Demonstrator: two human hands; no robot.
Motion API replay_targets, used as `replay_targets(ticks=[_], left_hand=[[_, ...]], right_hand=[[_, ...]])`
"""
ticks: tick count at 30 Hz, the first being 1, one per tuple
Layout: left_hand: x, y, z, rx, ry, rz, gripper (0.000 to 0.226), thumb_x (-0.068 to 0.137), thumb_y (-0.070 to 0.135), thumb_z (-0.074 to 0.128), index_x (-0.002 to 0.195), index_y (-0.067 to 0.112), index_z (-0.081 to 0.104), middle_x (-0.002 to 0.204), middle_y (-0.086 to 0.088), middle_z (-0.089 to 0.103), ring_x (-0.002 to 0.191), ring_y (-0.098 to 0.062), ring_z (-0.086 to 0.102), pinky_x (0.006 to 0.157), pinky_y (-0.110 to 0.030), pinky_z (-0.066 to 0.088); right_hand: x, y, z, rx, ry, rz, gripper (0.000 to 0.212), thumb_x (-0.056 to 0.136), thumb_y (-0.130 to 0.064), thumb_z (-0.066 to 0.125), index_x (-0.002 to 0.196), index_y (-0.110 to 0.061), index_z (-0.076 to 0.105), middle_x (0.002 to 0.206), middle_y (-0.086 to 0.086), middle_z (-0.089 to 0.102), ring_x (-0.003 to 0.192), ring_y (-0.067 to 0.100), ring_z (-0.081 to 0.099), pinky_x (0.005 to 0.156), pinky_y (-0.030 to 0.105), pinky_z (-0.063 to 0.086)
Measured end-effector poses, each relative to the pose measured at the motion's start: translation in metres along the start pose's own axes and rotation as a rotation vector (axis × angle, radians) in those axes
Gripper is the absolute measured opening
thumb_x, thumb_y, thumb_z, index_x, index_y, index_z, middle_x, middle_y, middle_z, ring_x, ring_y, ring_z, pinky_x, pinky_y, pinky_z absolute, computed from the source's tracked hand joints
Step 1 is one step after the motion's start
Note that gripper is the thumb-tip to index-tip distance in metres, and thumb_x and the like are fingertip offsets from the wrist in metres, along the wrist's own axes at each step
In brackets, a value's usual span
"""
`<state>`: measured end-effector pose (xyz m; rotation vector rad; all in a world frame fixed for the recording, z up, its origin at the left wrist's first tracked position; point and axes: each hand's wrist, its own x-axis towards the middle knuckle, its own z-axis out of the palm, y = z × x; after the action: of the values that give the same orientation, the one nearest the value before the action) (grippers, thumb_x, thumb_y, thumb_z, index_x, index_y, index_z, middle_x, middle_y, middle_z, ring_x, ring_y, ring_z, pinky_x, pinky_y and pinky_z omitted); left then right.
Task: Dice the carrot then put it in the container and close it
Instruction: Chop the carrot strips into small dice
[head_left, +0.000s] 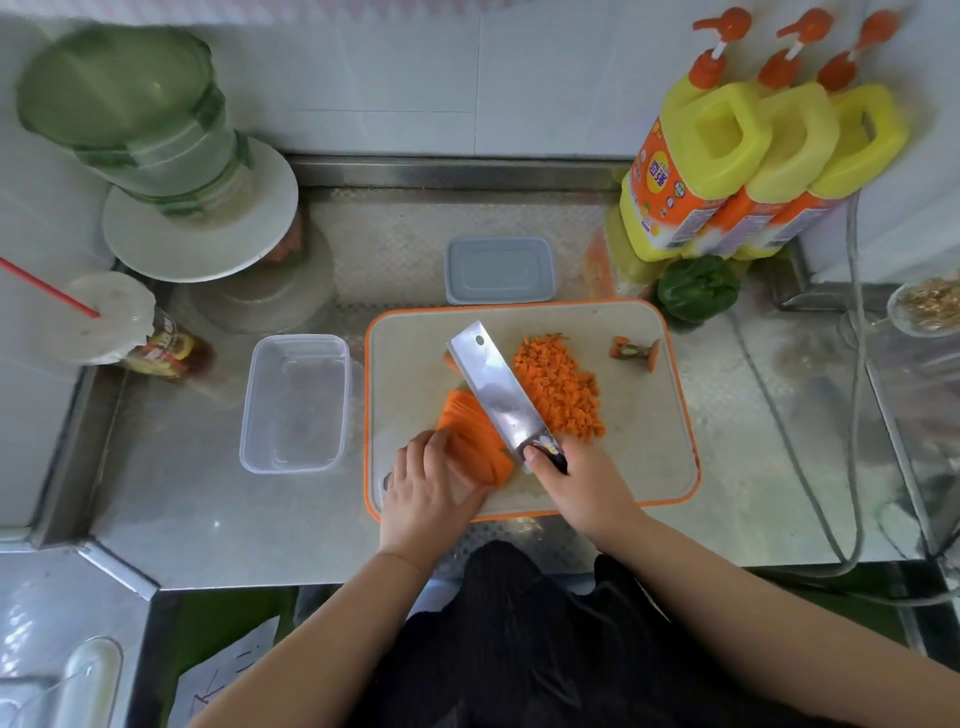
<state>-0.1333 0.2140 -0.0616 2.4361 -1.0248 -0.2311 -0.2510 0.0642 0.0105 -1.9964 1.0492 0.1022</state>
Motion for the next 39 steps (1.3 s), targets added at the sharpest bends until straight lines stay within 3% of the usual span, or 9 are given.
replay_targets(ticks=[6, 9, 12, 18, 25, 29, 32, 36, 39], left_hand=[[-0.003, 0.001, -0.007, -0.014, -0.009, 0.035, 0.074, 0.076, 0.062, 0.058, 0.128, 0.011, 0.046, 0.12, -0.007, 0.044, 0.099, -0.034, 0.061, 0.069, -0.044, 0.056], [-0.003, 0.001, -0.014, -0.124, -0.035, 0.027, 0.052, 0.079, 0.048, 0.069, 0.117, 0.02, 0.046, 0.116, -0.006, 0.05, 0.093, -0.032, 0.063, 0.07, -0.045, 0.058], [-0.001, -0.001, -0.028, -0.241, -0.051, 0.04, 0.027, 0.086, 0.039, 0.059, 0.107, 0.022, 0.057, 0.102, 0.004, 0.063, 0.096, -0.018, 0.057, 0.081, -0.033, 0.05], [0.043, 0.003, -0.059, -0.503, 0.053, -0.433, 0.023, 0.093, 0.015, 0.064, 0.112, 0.024, 0.057, 0.096, 0.011, 0.062, 0.089, -0.007, 0.056, 0.072, -0.017, 0.038], [0.115, -0.005, -0.054, -0.405, -0.012, -0.547, 0.027, 0.099, 0.021, 0.054, 0.125, 0.013, 0.053, 0.106, -0.002, 0.059, 0.094, -0.022, 0.055, 0.076, -0.025, 0.035], [0.133, -0.012, -0.043, -0.283, -0.084, -0.5, 0.038, 0.096, 0.023, 0.056, 0.132, 0.015, 0.05, 0.124, -0.009, 0.057, 0.112, -0.027, 0.053, 0.092, -0.036, 0.042], [0.121, -0.007, -0.039, -0.024, -0.073, -0.266, 0.048, 0.092, 0.024, 0.061, 0.137, 0.017, 0.049, 0.138, -0.007, 0.044, 0.126, -0.028, 0.038, 0.107, -0.039, 0.032], [0.085, -0.002, -0.038, 0.039, -0.107, 0.268, 0.048, 0.082, 0.047, 0.064, 0.121, 0.021, 0.054, 0.121, -0.005, 0.054, 0.112, -0.025, 0.045, 0.094, -0.046, 0.047], [0.055, -0.005, -0.03, 0.166, -0.145, 0.283, 0.07, 0.067, 0.06, 0.069, 0.117, 0.016, 0.049, 0.115, -0.008, 0.056, 0.106, -0.025, 0.049, 0.085, -0.044, 0.052]], right_hand=[[-0.004, 0.003, -0.007, -0.014, -0.005, -0.046, 0.025, 0.095, -0.041, 0.053, 0.075, -0.026, 0.052, 0.057, -0.006, 0.047, 0.058, 0.014, 0.049, 0.055, 0.029, 0.034], [-0.005, 0.003, -0.01, -0.021, 0.013, -0.042, 0.035, 0.095, -0.042, 0.053, 0.065, -0.031, 0.038, 0.054, -0.006, 0.042, 0.053, 0.011, 0.043, 0.051, 0.026, 0.029], [-0.005, 0.007, -0.012, -0.036, 0.016, -0.016, 0.034, 0.094, -0.043, 0.054, 0.068, -0.026, 0.04, 0.057, -0.006, 0.041, 0.06, 0.017, 0.047, 0.058, 0.031, 0.033], [-0.002, 0.01, -0.021, 0.024, 0.033, 0.006, 0.032, 0.095, -0.038, 0.053, 0.068, -0.03, 0.039, 0.061, -0.007, 0.045, 0.058, 0.006, 0.045, 0.053, 0.02, 0.03], [0.003, 0.01, -0.023, 0.01, 0.031, 0.011, 0.037, 0.096, -0.038, 0.052, 0.065, -0.029, 0.034, 0.056, -0.007, 0.04, 0.053, 0.007, 0.04, 0.049, 0.022, 0.026], [0.006, 0.016, -0.021, 0.023, 0.025, 0.026, 0.038, 0.096, -0.039, 0.051, 0.066, -0.023, 0.036, 0.058, -0.002, 0.043, 0.054, 0.013, 0.043, 0.052, 0.028, 0.029], [0.007, 0.016, -0.02, 0.021, 0.035, 0.029, 0.039, 0.096, -0.04, 0.051, 0.066, -0.021, 0.036, 0.058, 0.0, 0.043, 0.053, 0.015, 0.043, 0.052, 0.03, 0.029], [0.009, 0.014, -0.022, 0.044, 0.047, 0.04, 0.038, 0.095, -0.04, 0.052, 0.065, -0.025, 0.034, 0.057, -0.004, 0.042, 0.053, 0.011, 0.042, 0.051, 0.026, 0.028], [0.01, 0.013, -0.021, 0.07, 0.055, 0.037, 0.038, 0.095, -0.038, 0.054, 0.065, -0.026, 0.035, 0.058, -0.005, 0.042, 0.054, 0.01, 0.042, 0.052, 0.025, 0.029]])
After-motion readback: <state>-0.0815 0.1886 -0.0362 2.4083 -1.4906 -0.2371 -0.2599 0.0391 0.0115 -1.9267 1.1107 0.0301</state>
